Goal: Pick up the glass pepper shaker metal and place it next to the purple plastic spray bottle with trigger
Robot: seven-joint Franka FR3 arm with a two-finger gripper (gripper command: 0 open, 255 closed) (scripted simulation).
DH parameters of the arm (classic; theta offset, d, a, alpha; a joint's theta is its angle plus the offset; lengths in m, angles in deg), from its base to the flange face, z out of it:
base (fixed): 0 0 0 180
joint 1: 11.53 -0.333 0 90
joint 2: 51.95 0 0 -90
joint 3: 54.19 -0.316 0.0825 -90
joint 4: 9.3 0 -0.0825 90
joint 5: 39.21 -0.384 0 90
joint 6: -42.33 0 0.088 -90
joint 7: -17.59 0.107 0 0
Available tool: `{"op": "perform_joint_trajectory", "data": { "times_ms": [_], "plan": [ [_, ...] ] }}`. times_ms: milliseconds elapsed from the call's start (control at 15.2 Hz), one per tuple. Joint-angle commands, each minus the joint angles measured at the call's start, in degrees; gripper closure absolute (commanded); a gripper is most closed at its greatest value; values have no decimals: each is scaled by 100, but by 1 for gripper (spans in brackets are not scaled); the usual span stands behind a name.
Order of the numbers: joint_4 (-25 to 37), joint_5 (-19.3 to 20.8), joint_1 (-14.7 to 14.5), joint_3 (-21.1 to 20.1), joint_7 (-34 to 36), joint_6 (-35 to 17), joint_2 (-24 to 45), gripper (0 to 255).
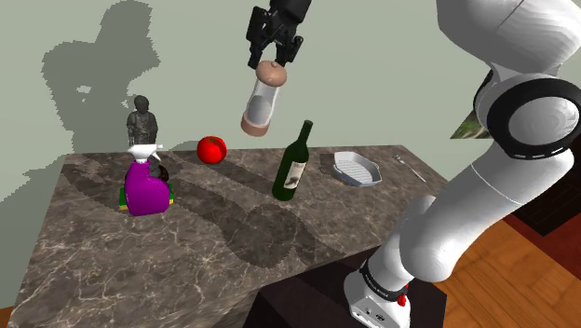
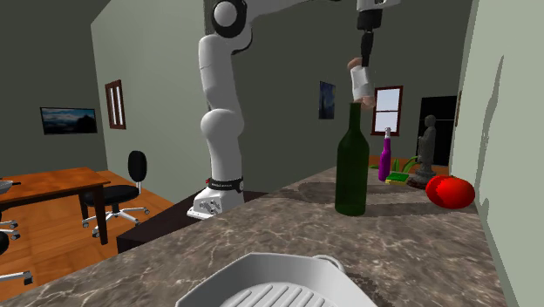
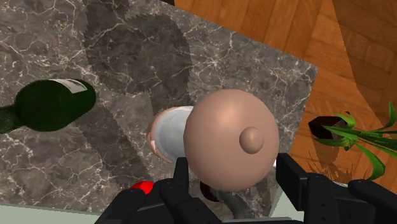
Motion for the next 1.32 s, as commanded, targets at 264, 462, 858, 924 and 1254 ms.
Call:
{"op": "perform_joint_trajectory", "data": {
  "times_ms": [264, 462, 858, 924, 1254],
  "plan": [
    [1232, 76, -335, -386, 728, -38, 1078, 255],
    [2063, 178, -536, -535, 1086, 65, 1723, 255],
    [2573, 296, -763, -637, 1355, -46, 2276, 255],
    [2394, 290, -759, -634, 1327, -156, 2210, 255],
    [1619, 262, -745, -625, 1203, -657, 1950, 255]
  ]
}}
